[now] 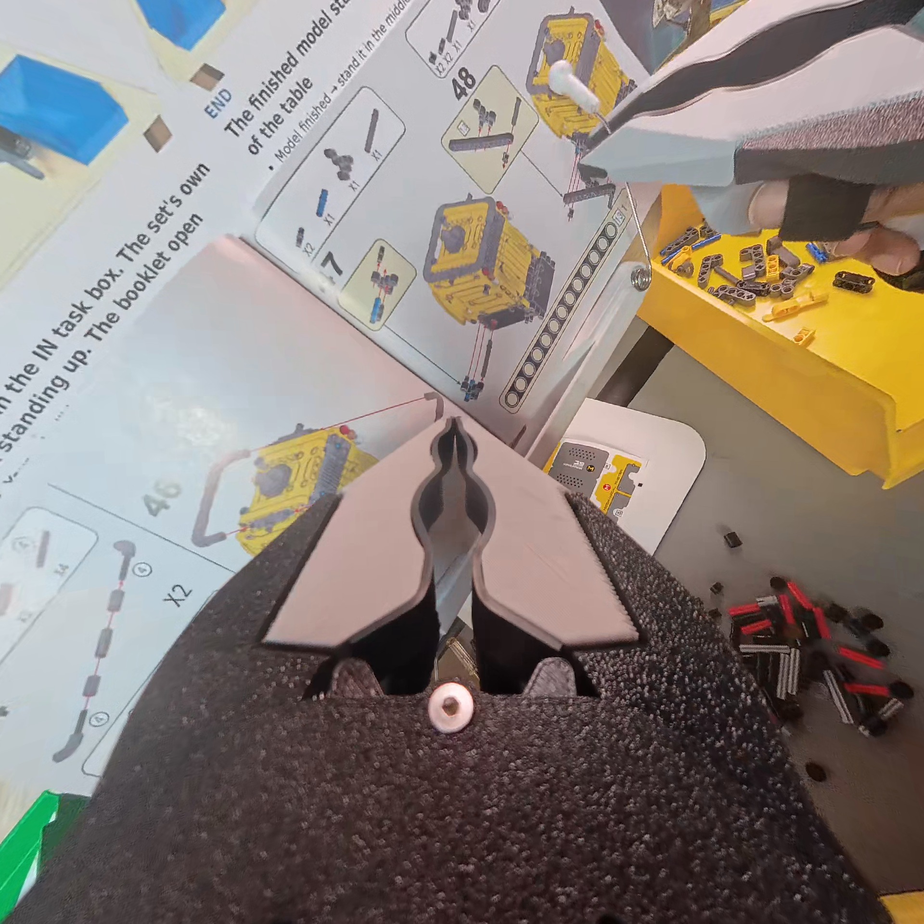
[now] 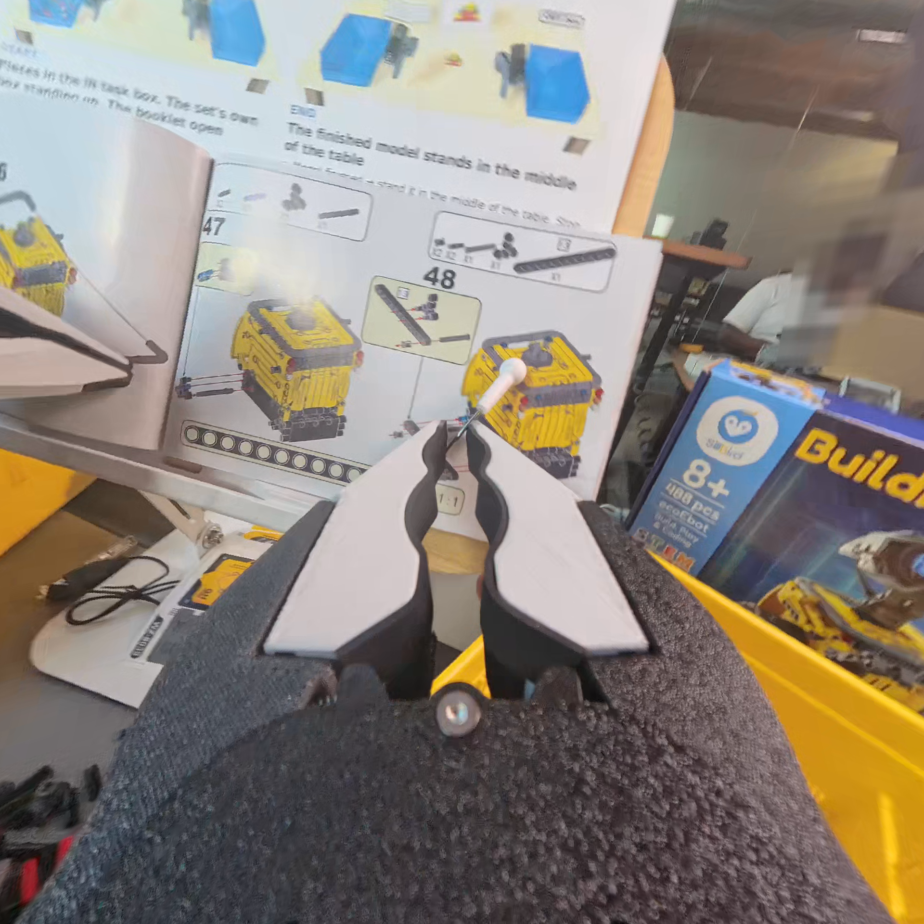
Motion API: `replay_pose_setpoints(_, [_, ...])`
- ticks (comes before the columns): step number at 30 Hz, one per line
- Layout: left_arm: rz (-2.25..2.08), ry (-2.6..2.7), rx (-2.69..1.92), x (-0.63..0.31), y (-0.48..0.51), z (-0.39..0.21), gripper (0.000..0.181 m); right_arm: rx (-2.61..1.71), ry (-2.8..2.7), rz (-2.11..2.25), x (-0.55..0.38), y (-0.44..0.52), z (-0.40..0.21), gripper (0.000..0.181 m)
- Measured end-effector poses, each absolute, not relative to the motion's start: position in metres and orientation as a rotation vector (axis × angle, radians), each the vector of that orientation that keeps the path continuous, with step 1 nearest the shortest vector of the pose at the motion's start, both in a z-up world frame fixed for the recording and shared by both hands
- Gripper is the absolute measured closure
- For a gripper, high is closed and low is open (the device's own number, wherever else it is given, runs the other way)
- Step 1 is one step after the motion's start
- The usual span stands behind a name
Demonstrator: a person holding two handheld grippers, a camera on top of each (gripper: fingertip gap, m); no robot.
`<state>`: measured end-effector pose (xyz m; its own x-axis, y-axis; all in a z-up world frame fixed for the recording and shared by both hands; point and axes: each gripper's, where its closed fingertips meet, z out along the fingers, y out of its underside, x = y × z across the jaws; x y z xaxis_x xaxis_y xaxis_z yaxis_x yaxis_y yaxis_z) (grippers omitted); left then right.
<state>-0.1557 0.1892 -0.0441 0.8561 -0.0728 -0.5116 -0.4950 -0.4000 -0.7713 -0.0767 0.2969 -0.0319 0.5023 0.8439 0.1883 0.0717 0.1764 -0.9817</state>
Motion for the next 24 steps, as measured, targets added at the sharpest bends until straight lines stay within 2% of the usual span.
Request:
replay_pose_setpoints(4, [0.526, 0.427, -1.936, -0.161, 0.189, -0.047, 0.181, -0.985, -1.155, 0.538, -0.099, 0.255, -0.024, 0.18])
replay_pose_setpoints(9, [0.446, 0.421, -1.924, -0.162, 0.186, -0.047, 0.181, -0.706, -1.507, 0.232, -0.123, 0.22, -0.053, 0.181])
replay_pose_setpoints(18, [0.407, 0.364, -1.987, -0.188, 0.156, -0.067, 0.181, -0.687, -1.623, 0.219, -0.114, 0.216, -0.064, 0.177])
replay_pose_setpoints(21, [0.382, 0.345, -1.98, -0.192, 0.146, -0.07, 0.181, -0.764, -1.557, 0.315, -0.1, 0.217, -0.058, 0.159])
replay_pose_setpoints(24, [0.363, 0.322, -1.96, -0.194, 0.138, -0.067, 0.181, -0.884, -1.393, 0.385, -0.079, 0.233, -0.044, 0.156])
